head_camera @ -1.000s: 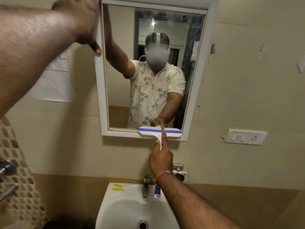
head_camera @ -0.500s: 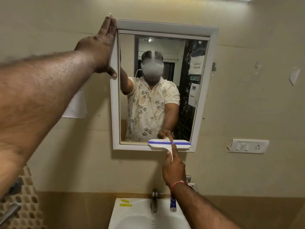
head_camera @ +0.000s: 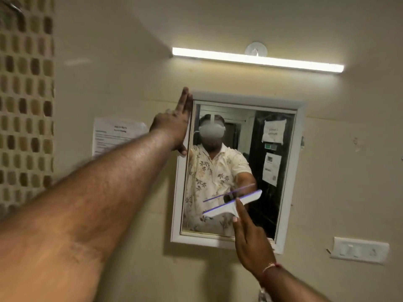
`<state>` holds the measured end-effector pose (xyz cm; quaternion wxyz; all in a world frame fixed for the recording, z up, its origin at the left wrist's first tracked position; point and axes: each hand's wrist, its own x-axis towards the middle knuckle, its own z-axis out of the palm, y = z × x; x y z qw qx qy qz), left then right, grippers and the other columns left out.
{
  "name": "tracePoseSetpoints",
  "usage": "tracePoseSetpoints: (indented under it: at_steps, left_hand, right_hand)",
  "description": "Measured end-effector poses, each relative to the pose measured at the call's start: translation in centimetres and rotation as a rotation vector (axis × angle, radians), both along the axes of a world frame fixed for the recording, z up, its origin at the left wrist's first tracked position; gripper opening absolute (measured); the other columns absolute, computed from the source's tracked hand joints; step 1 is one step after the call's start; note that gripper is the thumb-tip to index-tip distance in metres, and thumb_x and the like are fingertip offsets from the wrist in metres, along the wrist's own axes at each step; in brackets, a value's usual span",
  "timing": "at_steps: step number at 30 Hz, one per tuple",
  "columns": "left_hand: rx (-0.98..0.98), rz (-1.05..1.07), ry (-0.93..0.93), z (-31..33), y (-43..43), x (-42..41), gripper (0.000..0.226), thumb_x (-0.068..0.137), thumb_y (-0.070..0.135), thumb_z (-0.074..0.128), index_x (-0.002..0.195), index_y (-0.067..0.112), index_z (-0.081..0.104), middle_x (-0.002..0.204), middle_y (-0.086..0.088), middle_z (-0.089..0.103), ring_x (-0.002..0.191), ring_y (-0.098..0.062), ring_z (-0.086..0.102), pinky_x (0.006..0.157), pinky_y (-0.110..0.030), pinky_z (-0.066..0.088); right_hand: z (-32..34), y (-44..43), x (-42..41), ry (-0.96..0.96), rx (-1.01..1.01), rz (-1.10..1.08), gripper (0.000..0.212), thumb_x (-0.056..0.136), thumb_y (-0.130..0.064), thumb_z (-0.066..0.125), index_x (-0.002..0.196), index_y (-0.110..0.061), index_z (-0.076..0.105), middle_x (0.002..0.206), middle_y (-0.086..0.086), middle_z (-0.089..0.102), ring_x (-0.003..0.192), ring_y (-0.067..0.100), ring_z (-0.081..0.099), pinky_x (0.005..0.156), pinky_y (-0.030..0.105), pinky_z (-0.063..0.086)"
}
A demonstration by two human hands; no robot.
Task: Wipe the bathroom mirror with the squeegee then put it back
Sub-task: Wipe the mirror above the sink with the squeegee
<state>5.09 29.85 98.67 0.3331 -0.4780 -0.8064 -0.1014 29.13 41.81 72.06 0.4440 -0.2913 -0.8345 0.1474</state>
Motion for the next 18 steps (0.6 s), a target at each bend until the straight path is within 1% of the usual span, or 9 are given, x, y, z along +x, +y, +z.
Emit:
tracePoseSetpoints:
  at_steps: [2, 4, 7, 8, 10, 12, 13, 15, 18]
  left_hand:
    - [0.0, 0.015, 0.02, -0.1, 0.0, 0.1, 0.187, 0.05, 0.054, 0.104, 0.163, 0.014, -0.039, 0.165, -0.009, -0.055, 0.079, -0.023, 0.052, 0.055, -0.035, 0.051]
    - [0.009, 0.018, 0.034, -0.2, 0.1, 0.1, 0.185, 0.053, 0.051, 0.105, 0.163, 0.013, -0.039, 0.165, -0.009, -0.055, 0.082, -0.023, 0.054, 0.055, -0.035, 0.048]
    - [0.023, 0.031, 0.061, -0.2, 0.2, -0.1, 0.184, 0.056, 0.05, 0.105, 0.162, 0.013, -0.04, 0.165, -0.011, -0.055, 0.077, -0.021, 0.05, 0.053, -0.033, 0.043]
    - [0.03, 0.029, 0.063, -0.1, 0.3, -0.2, 0.184, 0.055, 0.05, 0.105, 0.162, 0.013, -0.04, 0.165, -0.012, -0.055, 0.077, -0.02, 0.049, 0.055, -0.033, 0.044]
    - [0.044, 0.024, 0.066, 0.0, 0.5, -0.4, 0.185, 0.054, 0.05, 0.106, 0.161, 0.013, -0.041, 0.165, -0.011, -0.055, 0.082, -0.02, 0.053, 0.061, -0.034, 0.05]
    - [0.062, 0.015, 0.065, 0.0, 0.7, -0.5, 0.184, 0.055, 0.048, 0.106, 0.161, 0.013, -0.041, 0.164, -0.01, -0.055, 0.091, -0.023, 0.058, 0.07, -0.036, 0.055]
    - [0.076, 0.006, 0.063, -0.1, 0.8, -0.7, 0.183, 0.058, 0.045, 0.106, 0.161, 0.014, -0.042, 0.164, -0.009, -0.056, 0.095, -0.024, 0.059, 0.073, -0.037, 0.055]
    - [0.103, -0.016, 0.062, -0.2, 0.9, -0.9, 0.177, 0.066, 0.038, 0.105, 0.16, 0.016, -0.043, 0.164, -0.006, -0.056, 0.099, -0.025, 0.058, 0.078, -0.038, 0.054]
    - [0.111, -0.002, 0.077, 0.0, 1.1, -1.1, 0.166, 0.077, 0.032, 0.1, 0.159, 0.017, -0.045, 0.164, -0.004, -0.057, 0.1, -0.025, 0.056, 0.081, -0.039, 0.056]
  right_hand:
    - [4.8, 0.0, -0.7, -0.128, 0.116, 0.065, 0.062, 0.112, -0.055, 0.031, 0.164, -0.061, -0.002, 0.104, 0.002, 0.081, 0.081, 0.02, 0.075, 0.074, 0.043, 0.061]
    - [9.6, -0.3, -1.3, -0.249, 0.242, 0.096, 0.066, 0.112, -0.058, 0.027, 0.164, -0.056, -0.013, 0.089, -0.001, 0.075, 0.075, 0.014, 0.071, 0.074, 0.044, 0.062]
    - [16.1, -0.8, -2.6, -0.393, 0.525, 0.062, 0.065, 0.111, -0.063, 0.018, 0.166, -0.05, -0.015, 0.084, -0.003, 0.067, 0.072, 0.012, 0.063, 0.07, 0.039, 0.061]
    - [17.9, -0.9, -3.1, -0.428, 0.631, 0.046, 0.064, 0.111, -0.063, 0.016, 0.167, -0.048, -0.011, 0.09, 0.001, 0.067, 0.075, 0.013, 0.063, 0.069, 0.035, 0.06]
    - [20.9, -0.9, -4.0, -0.515, 0.838, 0.014, 0.063, 0.111, -0.062, 0.017, 0.169, -0.044, 0.001, 0.119, 0.012, 0.069, 0.103, 0.024, 0.069, 0.074, 0.031, 0.057]
    - [23.5, -1.3, -4.8, -0.6, 0.97, 0.0, 0.061, 0.112, -0.058, 0.026, 0.17, -0.041, 0.015, 0.144, 0.016, 0.064, 0.13, 0.032, 0.064, 0.084, 0.035, 0.057]
    - [24.5, -1.5, -5.3, -0.634, 0.999, 0.001, 0.061, 0.112, -0.056, 0.03, 0.17, -0.04, 0.02, 0.15, 0.015, 0.061, 0.132, 0.033, 0.063, 0.085, 0.037, 0.056]
    - [25.9, -1.7, -6.3, -0.687, 1.018, -0.001, 0.06, 0.112, -0.056, 0.03, 0.169, -0.042, 0.02, 0.15, 0.013, 0.061, 0.123, 0.034, 0.067, 0.081, 0.04, 0.055]
    - [26.8, -0.6, -7.9, -0.681, 1.051, -0.028, 0.059, 0.112, -0.056, 0.026, 0.169, -0.042, 0.018, 0.131, 0.012, 0.071, 0.1, 0.032, 0.072, 0.069, 0.038, 0.054]
